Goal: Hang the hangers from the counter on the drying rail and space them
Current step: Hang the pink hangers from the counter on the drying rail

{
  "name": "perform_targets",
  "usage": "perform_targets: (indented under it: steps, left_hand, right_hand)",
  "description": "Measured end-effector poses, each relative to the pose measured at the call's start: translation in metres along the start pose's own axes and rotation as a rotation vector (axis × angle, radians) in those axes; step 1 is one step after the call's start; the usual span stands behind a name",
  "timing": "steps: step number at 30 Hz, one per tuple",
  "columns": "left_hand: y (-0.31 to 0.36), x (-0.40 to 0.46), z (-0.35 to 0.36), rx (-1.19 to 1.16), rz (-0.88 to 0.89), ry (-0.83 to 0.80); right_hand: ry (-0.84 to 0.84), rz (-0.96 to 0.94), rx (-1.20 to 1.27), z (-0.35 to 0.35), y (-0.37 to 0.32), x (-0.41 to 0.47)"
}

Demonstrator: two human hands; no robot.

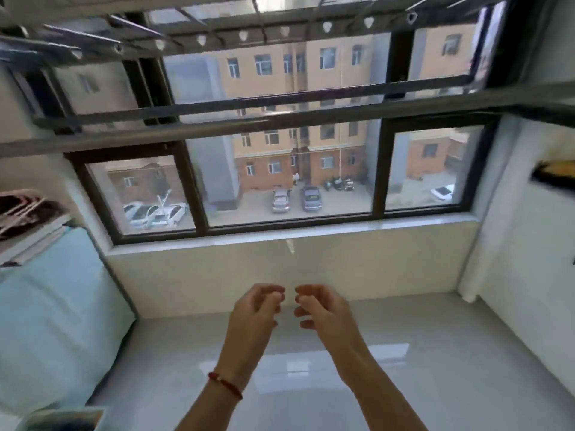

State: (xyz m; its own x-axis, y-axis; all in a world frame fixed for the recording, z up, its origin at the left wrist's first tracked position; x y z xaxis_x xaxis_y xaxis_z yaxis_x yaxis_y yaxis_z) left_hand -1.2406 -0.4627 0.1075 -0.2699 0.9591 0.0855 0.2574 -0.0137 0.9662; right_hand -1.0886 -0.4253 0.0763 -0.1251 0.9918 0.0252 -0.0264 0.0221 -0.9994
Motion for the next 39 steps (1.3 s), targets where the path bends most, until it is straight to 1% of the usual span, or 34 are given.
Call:
perform_targets:
  steps: [2, 5, 10, 16, 20, 24, 27, 31, 36, 39]
  left_hand:
    - [0.021, 0.001, 0.074, 0.015, 0.042, -0.120]
    - [0.049, 0.002, 0.183, 0.034, 0.110, -0.288]
    - [0.084, -0.021, 0.362, 0.008, 0.157, -0.576]
    - [0.112, -0.038, 0.551, -0.052, 0.139, -0.817]
    - [0.135, -0.037, 0.673, -0.062, 0.163, -0.969]
    - [0.164, -0.032, 0.783, -0.017, 0.211, -1.101]
    - [0.181, -0.027, 0.854, 0.011, 0.242, -1.148]
    - [0.190, -0.019, 0.935, 0.052, 0.277, -1.185]
    - [0.194, 0.002, 1.034, 0.103, 0.259, -1.156]
    - [0.201, 0.008, 1.089, 0.148, 0.225, -1.135]
  right_hand:
    - [0.117, 0.014, 0.020, -0.074, 0.001, -0.002]
    - [0.336, 0.032, 0.071, -0.189, 0.005, -0.018]
    - [0.659, 0.074, 0.127, -0.356, 0.016, -0.063]
    - [0.965, 0.070, 0.148, -0.532, 0.020, -0.099]
    - [1.166, 0.072, 0.123, -0.637, 0.017, -0.106]
    - [1.258, 0.072, 0.087, -0.716, 0.010, -0.094]
    - [1.328, 0.072, 0.094, -0.771, 0.011, -0.086]
    - [1.375, 0.070, 0.115, -0.843, 0.021, -0.072]
    - [1.331, 0.071, 0.135, -0.940, 0.031, -0.036]
    - [1.297, 0.110, 0.121, -0.997, 0.033, -0.019]
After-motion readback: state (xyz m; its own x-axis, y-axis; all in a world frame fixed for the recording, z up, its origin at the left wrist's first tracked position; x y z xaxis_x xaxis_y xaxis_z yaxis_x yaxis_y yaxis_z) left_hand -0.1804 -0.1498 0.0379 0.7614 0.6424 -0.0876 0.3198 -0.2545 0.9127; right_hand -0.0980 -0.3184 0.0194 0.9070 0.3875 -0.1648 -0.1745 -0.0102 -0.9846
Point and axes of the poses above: each hand's wrist, its own x-axis towards the middle knuckle, its own z-axis out of the palm, y = z × x, the point moved 8 cm from there along x, towards the middle knuckle
